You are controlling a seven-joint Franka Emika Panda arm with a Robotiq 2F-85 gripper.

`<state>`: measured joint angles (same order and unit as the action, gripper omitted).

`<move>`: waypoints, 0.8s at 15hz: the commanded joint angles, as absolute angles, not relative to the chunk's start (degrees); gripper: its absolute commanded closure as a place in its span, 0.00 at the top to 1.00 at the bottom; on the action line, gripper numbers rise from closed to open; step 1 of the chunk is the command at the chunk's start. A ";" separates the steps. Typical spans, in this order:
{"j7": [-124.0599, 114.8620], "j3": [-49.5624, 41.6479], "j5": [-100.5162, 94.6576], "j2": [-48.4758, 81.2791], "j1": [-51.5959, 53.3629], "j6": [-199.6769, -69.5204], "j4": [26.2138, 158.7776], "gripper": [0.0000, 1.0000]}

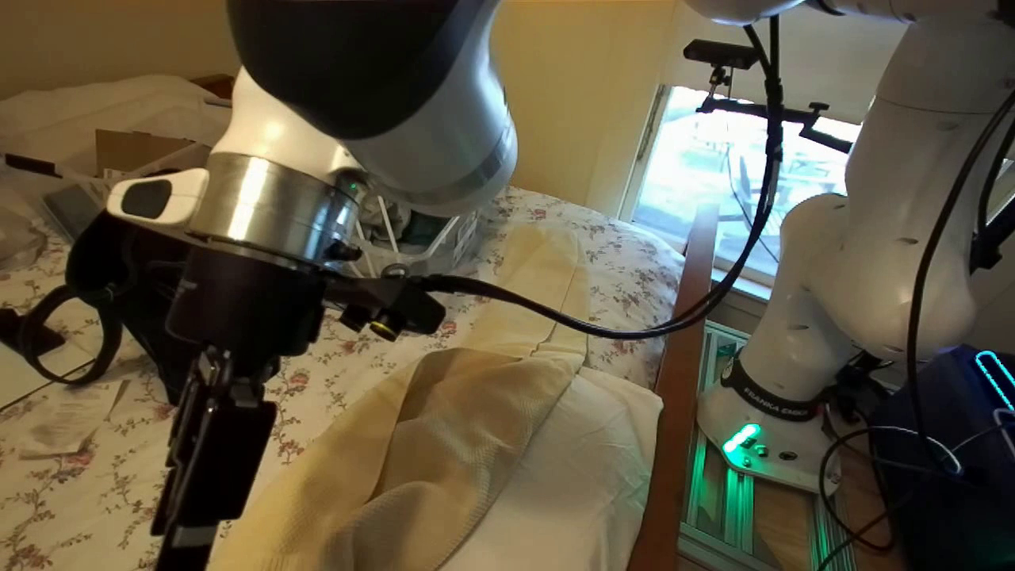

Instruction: Unfold the towel

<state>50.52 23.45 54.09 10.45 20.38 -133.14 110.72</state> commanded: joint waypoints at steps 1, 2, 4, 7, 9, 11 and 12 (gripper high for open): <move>41.03 21.02 45.23 3.76 20.16 -131.98 116.87 0.97; 39.29 20.46 42.97 1.94 19.57 -131.77 118.95 0.99; 35.41 19.17 39.40 -2.64 18.44 -131.02 124.40 1.00; 29.32 17.27 34.05 -9.29 17.07 -129.34 131.92 1.00; 24.42 16.12 31.17 -14.21 16.60 -126.35 136.72 1.00; 19.14 14.97 29.30 -18.53 16.54 -122.13 140.43 1.00; 24.51 14.50 31.56 -11.83 17.74 -125.23 135.21 1.00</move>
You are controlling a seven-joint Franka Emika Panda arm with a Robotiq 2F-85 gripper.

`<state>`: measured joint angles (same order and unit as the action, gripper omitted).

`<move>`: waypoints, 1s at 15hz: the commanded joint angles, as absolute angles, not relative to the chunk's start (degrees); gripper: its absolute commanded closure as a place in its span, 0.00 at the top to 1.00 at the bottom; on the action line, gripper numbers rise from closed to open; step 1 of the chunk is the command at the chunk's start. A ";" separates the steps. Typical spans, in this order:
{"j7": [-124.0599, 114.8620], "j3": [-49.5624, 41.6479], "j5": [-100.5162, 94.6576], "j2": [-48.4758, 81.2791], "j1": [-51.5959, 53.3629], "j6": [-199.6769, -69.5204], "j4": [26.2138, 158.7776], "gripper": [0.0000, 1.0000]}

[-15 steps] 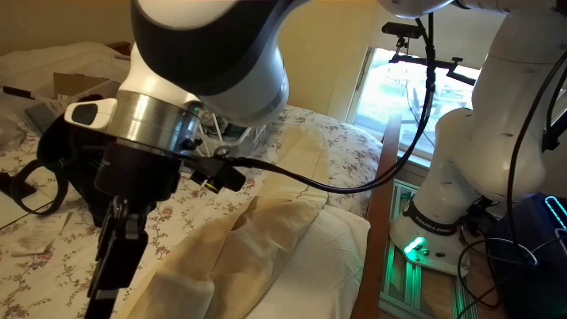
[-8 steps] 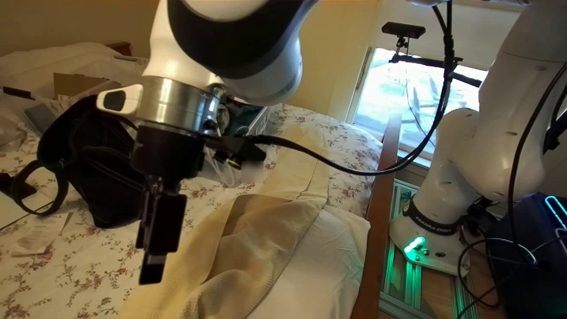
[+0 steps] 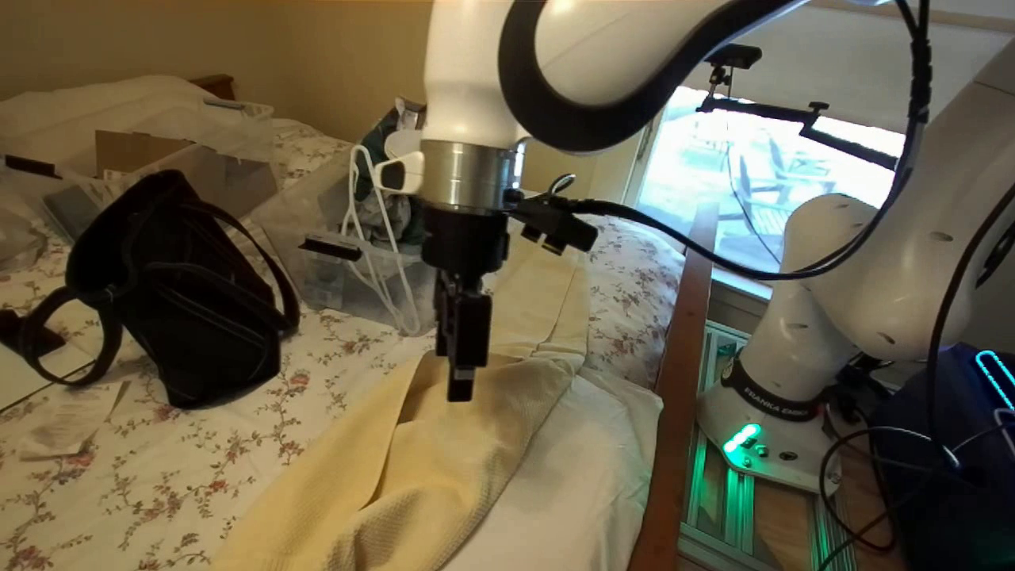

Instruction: Unfold the towel

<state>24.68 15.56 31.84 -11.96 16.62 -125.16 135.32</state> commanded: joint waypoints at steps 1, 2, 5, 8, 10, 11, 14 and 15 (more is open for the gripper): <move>22.65 14.05 30.79 -13.88 17.82 -123.95 137.03 1.00; 21.56 13.80 30.47 -15.50 17.92 -123.35 138.34 1.00; 20.45 13.67 30.31 -17.30 18.06 -123.26 139.75 1.00; 20.33 13.67 30.31 -17.31 18.06 -123.26 139.84 1.00; 20.31 13.67 30.31 -17.31 18.06 -123.26 139.87 1.00; 20.30 13.67 30.31 -17.31 18.06 -123.26 139.88 1.00; 20.29 13.67 30.31 -17.31 18.06 -123.26 139.90 1.00; 20.29 13.67 30.31 -17.31 18.06 -123.26 139.91 1.00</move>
